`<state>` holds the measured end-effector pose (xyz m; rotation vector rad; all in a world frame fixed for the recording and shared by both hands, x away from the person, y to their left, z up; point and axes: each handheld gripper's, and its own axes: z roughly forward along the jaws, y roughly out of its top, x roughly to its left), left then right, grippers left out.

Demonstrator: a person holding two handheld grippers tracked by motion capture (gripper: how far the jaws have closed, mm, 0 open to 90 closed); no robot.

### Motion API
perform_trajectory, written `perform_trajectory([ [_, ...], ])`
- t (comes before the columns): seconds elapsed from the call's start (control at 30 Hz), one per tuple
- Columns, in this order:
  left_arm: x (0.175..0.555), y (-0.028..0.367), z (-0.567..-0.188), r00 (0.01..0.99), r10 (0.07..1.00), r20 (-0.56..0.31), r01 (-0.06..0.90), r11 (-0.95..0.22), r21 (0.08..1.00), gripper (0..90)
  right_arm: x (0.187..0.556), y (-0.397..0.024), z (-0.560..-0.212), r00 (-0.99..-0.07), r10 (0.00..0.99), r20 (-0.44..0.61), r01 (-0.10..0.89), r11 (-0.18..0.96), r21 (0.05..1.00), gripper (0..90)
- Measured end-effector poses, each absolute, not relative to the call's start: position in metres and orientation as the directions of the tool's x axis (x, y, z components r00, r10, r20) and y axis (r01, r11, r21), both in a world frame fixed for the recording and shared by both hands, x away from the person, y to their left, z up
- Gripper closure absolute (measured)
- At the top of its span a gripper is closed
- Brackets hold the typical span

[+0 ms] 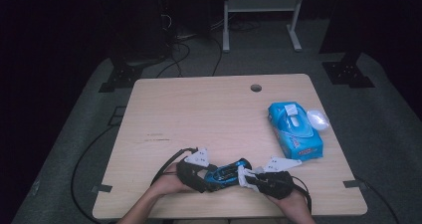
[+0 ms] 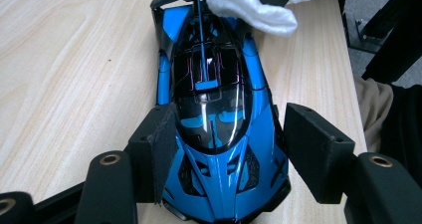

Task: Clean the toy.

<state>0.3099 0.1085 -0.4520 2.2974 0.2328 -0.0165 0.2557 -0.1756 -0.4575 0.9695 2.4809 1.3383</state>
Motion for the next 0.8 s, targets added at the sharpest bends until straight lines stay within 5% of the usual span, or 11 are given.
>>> perform_trajectory([
  [0.3,0.306,0.106,-0.451,0.985,0.168,-0.044,0.145,-0.653,0.744,37.1,0.257,-0.179,-0.464,-0.770,0.616,0.167,0.487,0.398,0.778,83.7],
  [0.8,0.315,0.075,-0.455,0.976,0.213,0.045,0.119,-0.692,0.712,20.0,0.249,-0.217,-0.432,-0.731,0.660,0.175,0.457,0.282,0.844,83.7],
])
